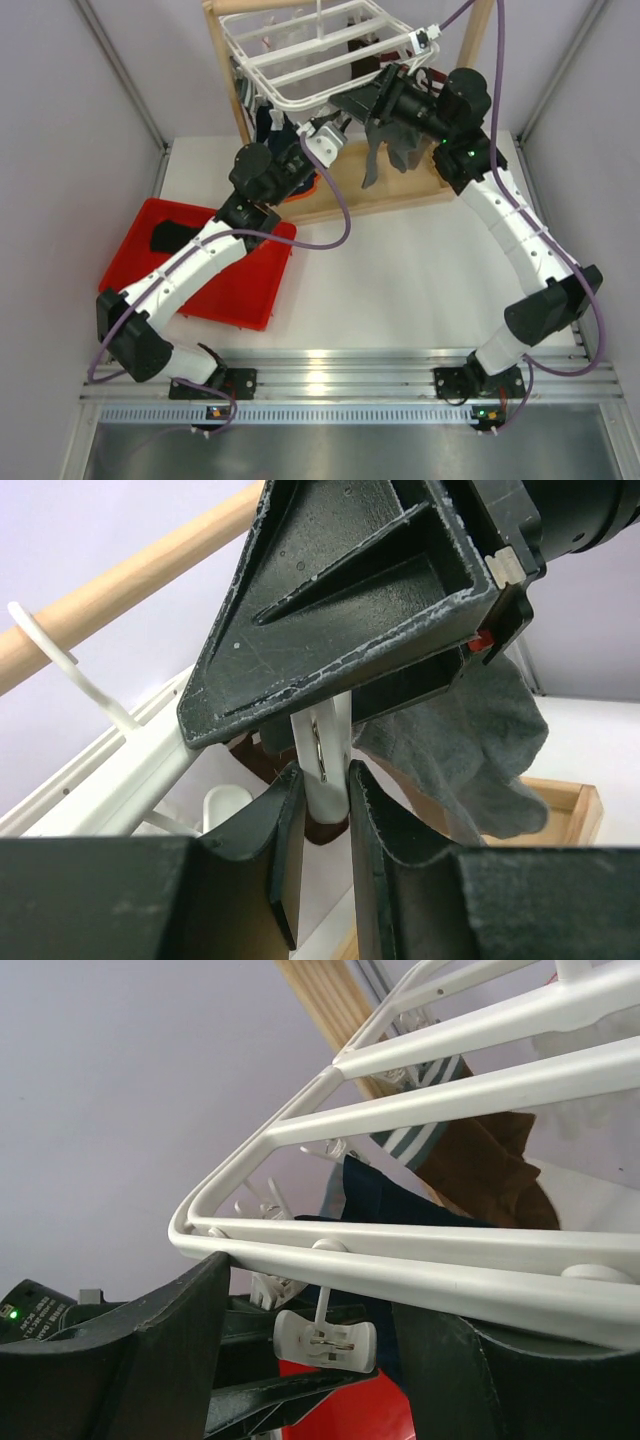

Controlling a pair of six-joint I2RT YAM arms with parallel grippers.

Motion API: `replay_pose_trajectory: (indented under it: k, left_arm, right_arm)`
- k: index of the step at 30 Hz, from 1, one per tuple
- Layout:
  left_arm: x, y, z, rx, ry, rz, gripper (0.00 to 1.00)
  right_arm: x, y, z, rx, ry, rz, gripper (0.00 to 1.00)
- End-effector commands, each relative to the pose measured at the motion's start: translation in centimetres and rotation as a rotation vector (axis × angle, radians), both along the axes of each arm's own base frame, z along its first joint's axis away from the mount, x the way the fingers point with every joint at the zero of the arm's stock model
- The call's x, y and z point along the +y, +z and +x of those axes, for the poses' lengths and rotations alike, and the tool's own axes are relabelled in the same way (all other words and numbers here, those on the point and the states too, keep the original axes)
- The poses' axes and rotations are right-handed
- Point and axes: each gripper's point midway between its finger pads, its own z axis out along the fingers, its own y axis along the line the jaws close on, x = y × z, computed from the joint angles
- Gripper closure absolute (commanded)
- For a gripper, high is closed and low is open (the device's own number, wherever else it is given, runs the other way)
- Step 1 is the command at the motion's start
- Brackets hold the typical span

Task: Clip the socks to the hanger
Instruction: Open the clamp at the hanger.

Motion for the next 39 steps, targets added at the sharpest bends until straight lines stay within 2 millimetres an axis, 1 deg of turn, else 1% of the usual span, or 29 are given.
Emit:
replay_pose_trajectory:
  k: [1, 3, 5, 6, 8, 10, 12, 13, 15, 16, 17, 21, 23, 24, 27, 31, 32, 33, 35, 36, 38, 39]
  left_arm:
    - [-0.1, 1.4, -2.7, -0.065, -0.050, 0.022, 1.00]
    - [-0.1, 1.6, -2.9, -0.052, -0.061, 0.003, 1.00]
    - [-0.1, 1.8, -2.9, -0.041, -0.064, 0.001, 1.00]
    - [-0.1, 1.8, -2.9, -0.036, -0.064, -0.004, 1.00]
    - [0.0, 1.9, -2.9, -0.030, -0.063, -0.009, 1.00]
    - [0.0, 1.7, -2.7, -0.031, -0.055, -0.003, 1.00]
    - [0.1, 1.8, -2.6, -0.038, -0.046, 0.001, 1.00]
    - [0.2, 1.9, -2.6, -0.040, -0.043, -0.002, 1.00]
    - [0.2, 2.0, -2.5, -0.047, -0.036, 0.002, 1.00]
    - [0.3, 2.1, -2.6, -0.048, -0.035, -0.002, 1.00]
    - [0.2, 2.0, -2.5, -0.048, -0.035, 0.000, 1.00]
    - [0.3, 2.2, -2.8, -0.062, -0.042, -0.001, 1.00]
    - [0.3, 2.1, -2.9, -0.060, -0.050, 0.000, 1.00]
    - [0.2, 2.1, -3.0, -0.061, -0.053, 0.001, 1.00]
    - [0.2, 2.1, -3.0, -0.058, -0.054, 0.000, 1.00]
    - [0.2, 2.0, -2.8, -0.059, -0.049, 0.011, 1.00]
    - [0.2, 1.9, -2.7, -0.060, -0.047, 0.016, 1.00]
    - [0.2, 1.9, -2.7, -0.061, -0.047, 0.017, 1.00]
    - [0.1, 1.9, -2.7, -0.062, -0.047, 0.019, 1.00]
    - [0.1, 1.9, -2.7, -0.066, -0.045, 0.022, 1.00]
    - [0.1, 1.8, -2.7, -0.068, -0.042, 0.027, 1.00]
    - [0.3, 1.9, -2.5, -0.068, -0.028, 0.023, 1.00]
  right_arm:
    - [-1.5, 2.8, 1.5, -0.085, -0.145, 0.024, 0.37]
    - [-1.6, 2.3, 1.2, -0.093, -0.138, 0.008, 0.36]
    - [-1.7, 2.4, 0.6, -0.131, -0.120, 0.004, 0.36]
    - [-1.7, 1.9, 0.4, -0.125, -0.117, -0.001, 0.34]
    - [-1.8, 2.0, -0.1, -0.133, -0.103, 0.001, 0.32]
    - [-2.0, 1.9, 0.0, -0.124, -0.117, -0.009, 0.30]
    - [-2.3, 2.2, 0.1, -0.128, -0.133, -0.012, 0.28]
    - [-2.6, 2.0, 0.4, -0.112, -0.159, -0.016, 0.28]
    - [-2.8, 2.6, 0.5, -0.120, -0.178, -0.014, 0.27]
    - [-2.9, 2.0, 0.5, -0.097, -0.178, -0.029, 0.26]
    - [-2.9, 2.1, 0.3, -0.103, -0.176, -0.034, 0.25]
    - [-2.5, 1.7, -0.5, -0.060, -0.124, -0.040, 0.21]
    - [-2.1, 1.6, -1.5, -0.053, -0.077, -0.033, 0.18]
    - [-2.1, 0.9, -1.5, -0.032, -0.074, -0.039, 0.18]
    - [-2.2, 0.0, -1.7, -0.006, -0.082, -0.046, 0.18]
    - [-2.9, 0.4, -1.5, 0.000, -0.128, -0.030, 0.23]
    - [-3.0, 0.4, -1.5, 0.019, -0.132, -0.017, 0.23]
    - [-3.0, 0.8, -1.6, 0.017, -0.130, -0.001, 0.23]
    - [-2.7, 0.8, -2.1, 0.006, -0.106, 0.004, 0.25]
    - [-2.8, 1.1, -2.2, -0.010, -0.100, 0.010, 0.30]
    - [-2.8, 1.0, -2.2, -0.013, -0.105, 0.007, 0.34]
    - [-2.9, 0.8, -2.1, -0.009, -0.105, 0.002, 0.35]
